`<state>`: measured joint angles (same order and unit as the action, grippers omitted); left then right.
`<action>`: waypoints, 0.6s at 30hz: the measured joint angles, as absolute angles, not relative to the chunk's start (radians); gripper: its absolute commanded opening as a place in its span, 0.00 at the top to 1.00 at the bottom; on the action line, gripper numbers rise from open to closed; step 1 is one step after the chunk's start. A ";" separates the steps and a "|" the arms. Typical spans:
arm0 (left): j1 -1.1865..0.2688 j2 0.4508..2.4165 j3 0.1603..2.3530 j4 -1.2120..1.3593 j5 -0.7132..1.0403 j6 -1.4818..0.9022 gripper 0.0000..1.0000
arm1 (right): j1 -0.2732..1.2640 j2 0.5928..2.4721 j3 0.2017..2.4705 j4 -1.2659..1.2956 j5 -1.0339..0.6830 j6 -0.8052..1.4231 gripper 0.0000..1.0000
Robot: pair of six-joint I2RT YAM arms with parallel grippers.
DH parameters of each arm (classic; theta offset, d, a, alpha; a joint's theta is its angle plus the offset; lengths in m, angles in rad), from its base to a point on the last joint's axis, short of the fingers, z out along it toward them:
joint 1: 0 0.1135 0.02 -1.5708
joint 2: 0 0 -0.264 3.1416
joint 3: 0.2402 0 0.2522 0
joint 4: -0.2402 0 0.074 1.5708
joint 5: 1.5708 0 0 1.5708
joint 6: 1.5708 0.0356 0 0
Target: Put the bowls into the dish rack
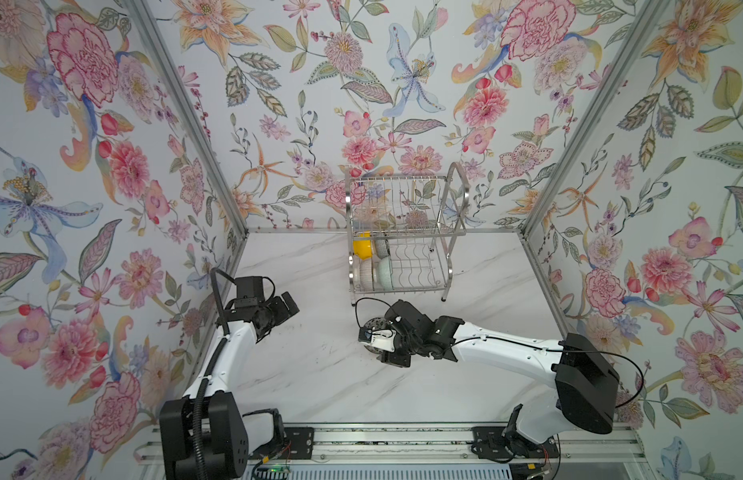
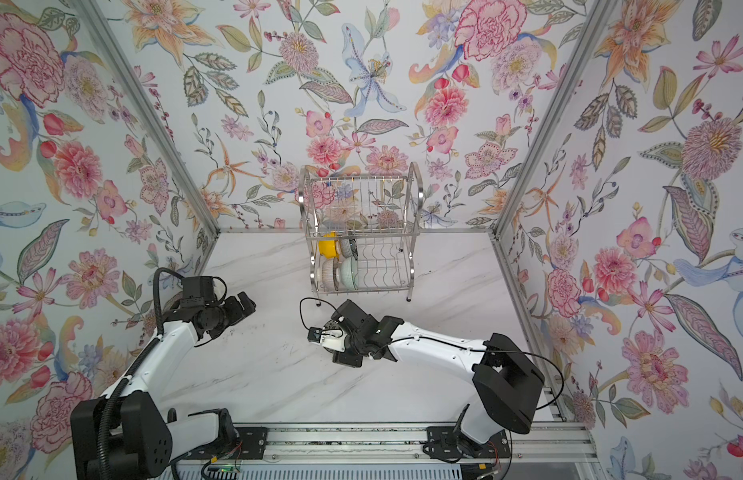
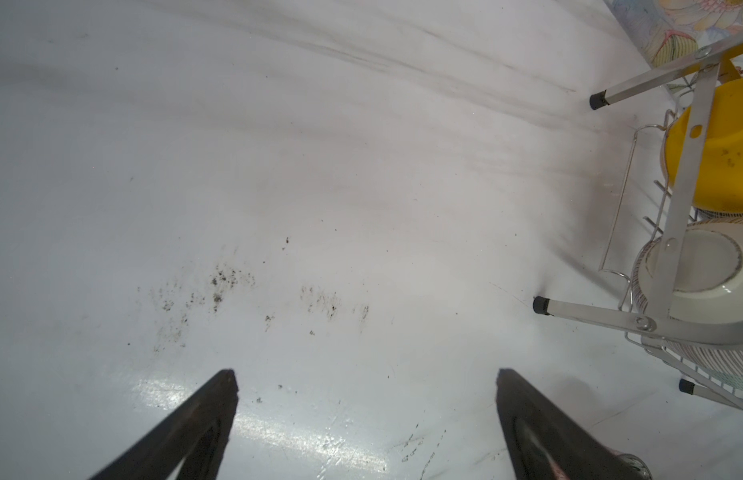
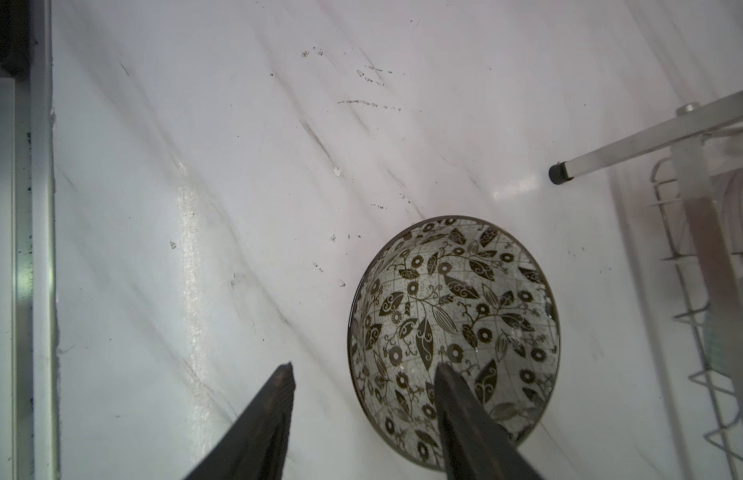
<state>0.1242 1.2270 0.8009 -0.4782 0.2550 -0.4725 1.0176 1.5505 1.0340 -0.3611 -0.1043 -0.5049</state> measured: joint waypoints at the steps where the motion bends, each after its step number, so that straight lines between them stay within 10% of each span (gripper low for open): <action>1: 0.124 1.228 0.801 -0.478 0.254 -0.472 0.01 | 1.020 1.551 1.040 -0.373 -0.105 -0.515 0.45; 18: 0.124 1.238 0.801 -0.478 0.254 -0.472 0.01 | 1.055 1.697 1.157 -0.500 -0.058 -0.569 0.52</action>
<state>0.1242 1.2385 0.8013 -0.4778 0.2543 -0.4717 1.0546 1.6966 1.1568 -0.4995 -0.0582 -0.5686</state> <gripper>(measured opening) 0.990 0.488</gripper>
